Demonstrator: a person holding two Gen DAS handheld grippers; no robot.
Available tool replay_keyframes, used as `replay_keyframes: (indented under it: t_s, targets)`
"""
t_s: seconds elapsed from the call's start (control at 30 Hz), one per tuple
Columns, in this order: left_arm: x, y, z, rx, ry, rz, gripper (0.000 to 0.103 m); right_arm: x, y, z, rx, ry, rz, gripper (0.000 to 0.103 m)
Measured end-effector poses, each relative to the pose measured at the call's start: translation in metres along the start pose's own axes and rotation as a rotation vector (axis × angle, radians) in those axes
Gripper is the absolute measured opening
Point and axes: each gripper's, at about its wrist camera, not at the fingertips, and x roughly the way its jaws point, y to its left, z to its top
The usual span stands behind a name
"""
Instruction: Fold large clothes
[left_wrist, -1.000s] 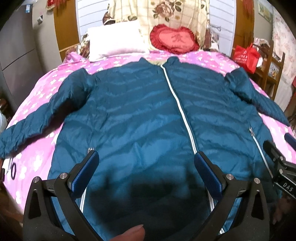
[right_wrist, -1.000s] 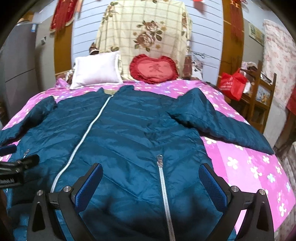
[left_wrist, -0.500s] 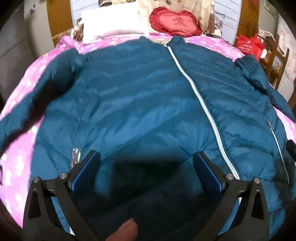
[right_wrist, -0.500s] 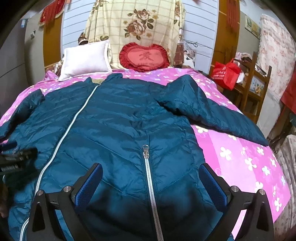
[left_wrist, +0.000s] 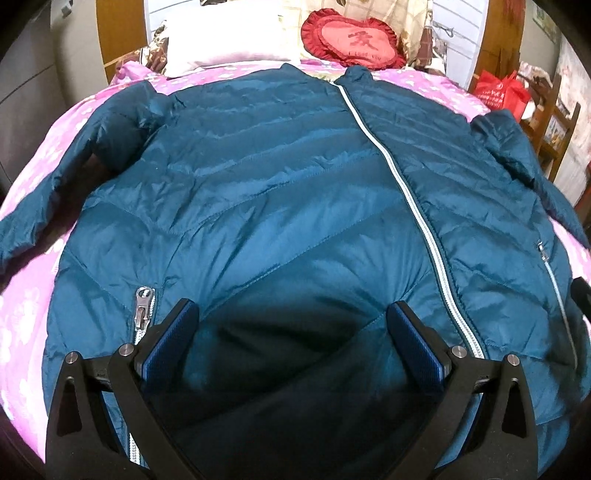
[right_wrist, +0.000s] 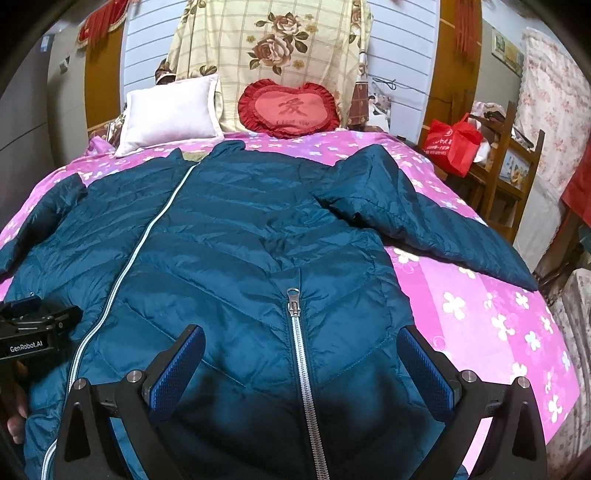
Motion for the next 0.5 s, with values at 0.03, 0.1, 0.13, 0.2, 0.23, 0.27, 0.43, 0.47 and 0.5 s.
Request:
replay_keyframes:
  t_s: [0.03,0.1,0.13,0.2,0.23,0.27,0.43,0.47,0.5]
  targets:
    - [0.000,-0.001,0.000,0.003,0.000,0.007,0.103,0.000,0.000,0.000,0.001,0.002,0.000,0.103]
    - [0.001,0.000,0.000,0.008,0.001,0.014,0.103,0.001,-0.001,-0.001,0.006,0.003,-0.002,0.103]
    - [0.001,0.000,0.000,0.009,0.001,0.014,0.103,0.001,-0.002,-0.001,0.009,0.005,-0.003,0.103]
    - [0.002,0.001,-0.001,0.009,0.004,0.012,0.103,0.001,-0.004,-0.002,0.014,0.007,-0.007,0.103]
    - [0.002,0.001,-0.001,0.012,0.007,0.014,0.103,0.000,-0.005,-0.003,0.015,0.006,-0.008,0.103]
    - [0.003,0.001,-0.001,0.013,0.009,0.014,0.103,0.000,-0.006,-0.003,0.016,0.006,-0.011,0.103]
    - [0.003,0.001,0.000,0.006,0.010,0.006,0.103,-0.002,-0.011,-0.005,0.024,0.004,-0.018,0.103]
    - [0.003,0.002,0.000,0.006,0.009,0.005,0.103,-0.002,-0.011,-0.005,0.025,0.005,-0.018,0.103]
    - [0.002,0.002,0.000,0.005,0.008,0.003,0.103,-0.002,-0.011,-0.005,0.023,0.004,-0.018,0.103]
